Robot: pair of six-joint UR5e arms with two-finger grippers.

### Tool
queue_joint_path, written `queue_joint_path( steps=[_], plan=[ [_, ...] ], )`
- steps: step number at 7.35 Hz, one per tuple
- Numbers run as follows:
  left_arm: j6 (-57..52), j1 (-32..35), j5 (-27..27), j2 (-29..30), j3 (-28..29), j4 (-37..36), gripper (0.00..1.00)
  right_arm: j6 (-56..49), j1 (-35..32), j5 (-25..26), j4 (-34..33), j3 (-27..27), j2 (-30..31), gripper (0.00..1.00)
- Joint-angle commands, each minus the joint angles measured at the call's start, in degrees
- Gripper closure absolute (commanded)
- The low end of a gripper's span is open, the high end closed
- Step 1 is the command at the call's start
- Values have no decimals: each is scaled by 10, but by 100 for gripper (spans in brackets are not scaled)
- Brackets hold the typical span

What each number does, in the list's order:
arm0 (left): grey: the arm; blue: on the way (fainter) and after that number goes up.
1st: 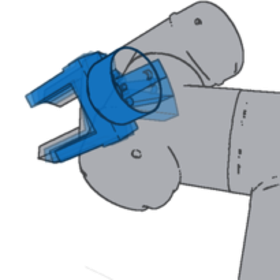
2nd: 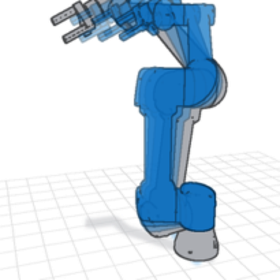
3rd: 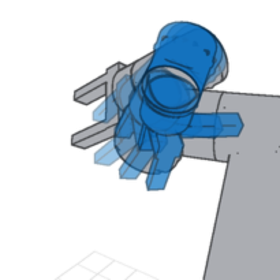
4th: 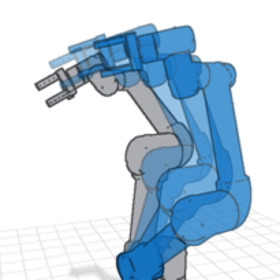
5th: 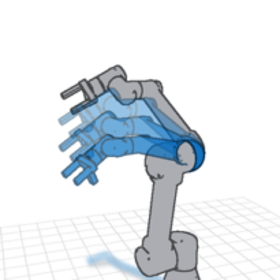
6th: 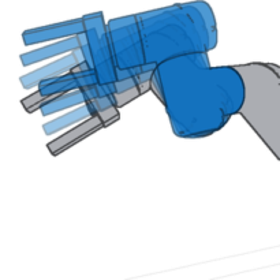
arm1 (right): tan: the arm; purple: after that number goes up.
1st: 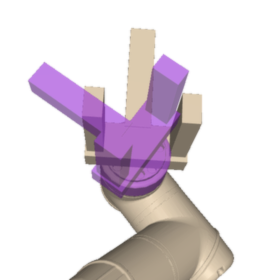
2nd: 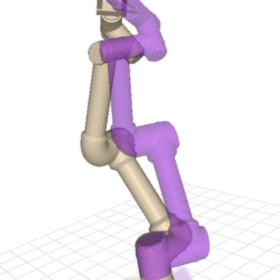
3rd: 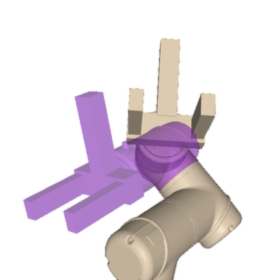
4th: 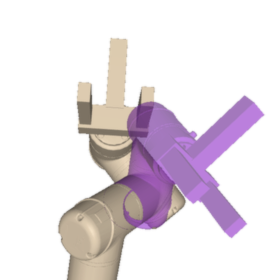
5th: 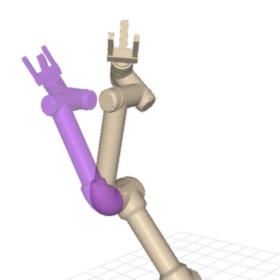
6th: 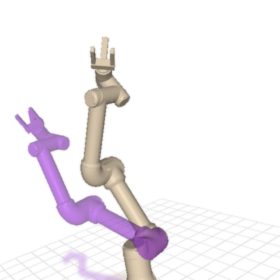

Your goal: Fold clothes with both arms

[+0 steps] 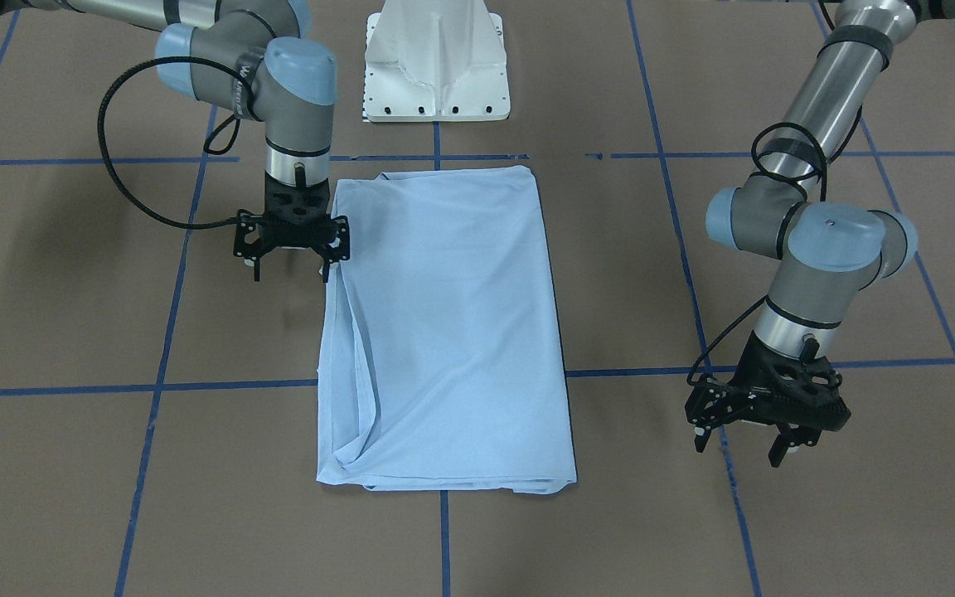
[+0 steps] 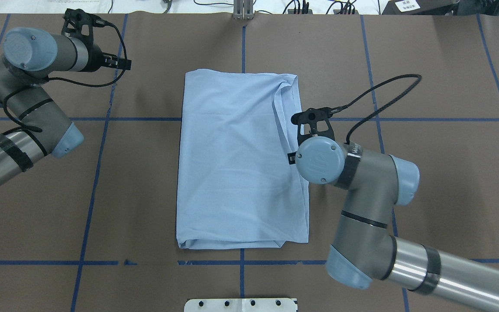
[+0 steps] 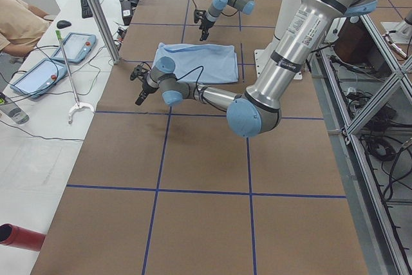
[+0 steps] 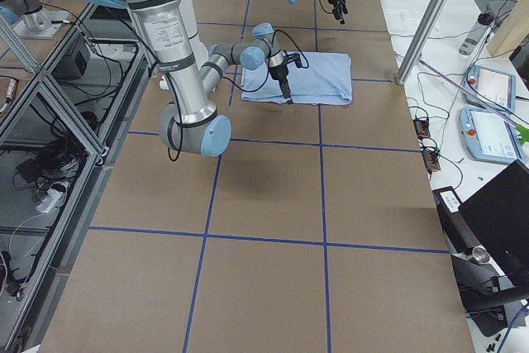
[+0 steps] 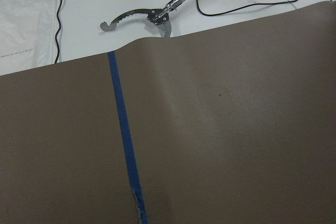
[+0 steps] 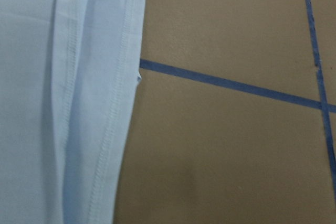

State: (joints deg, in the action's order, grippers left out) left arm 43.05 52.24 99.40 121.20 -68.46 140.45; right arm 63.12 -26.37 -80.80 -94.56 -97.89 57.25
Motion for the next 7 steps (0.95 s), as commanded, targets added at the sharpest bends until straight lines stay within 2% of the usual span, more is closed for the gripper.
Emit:
queue_joint_path(
  steps=[1, 2, 3, 7],
  plan=[
    [-1, 0, 0, 0, 0, 0, 0, 2, -25, -12, 34, 117, -85, 2],
    [-1, 0, 2, -1, 1, 0, 0, 1, -28, -11, 70, 149, -86, 2],
    [-1, 0, 11, -1, 1, 0, 0, 0, -29, -11, 78, 157, -86, 2],
    [-1, 0, 12, -6, 1, 0, 0, -35, -42, -12, 55, 170, -82, 2]
  ],
)
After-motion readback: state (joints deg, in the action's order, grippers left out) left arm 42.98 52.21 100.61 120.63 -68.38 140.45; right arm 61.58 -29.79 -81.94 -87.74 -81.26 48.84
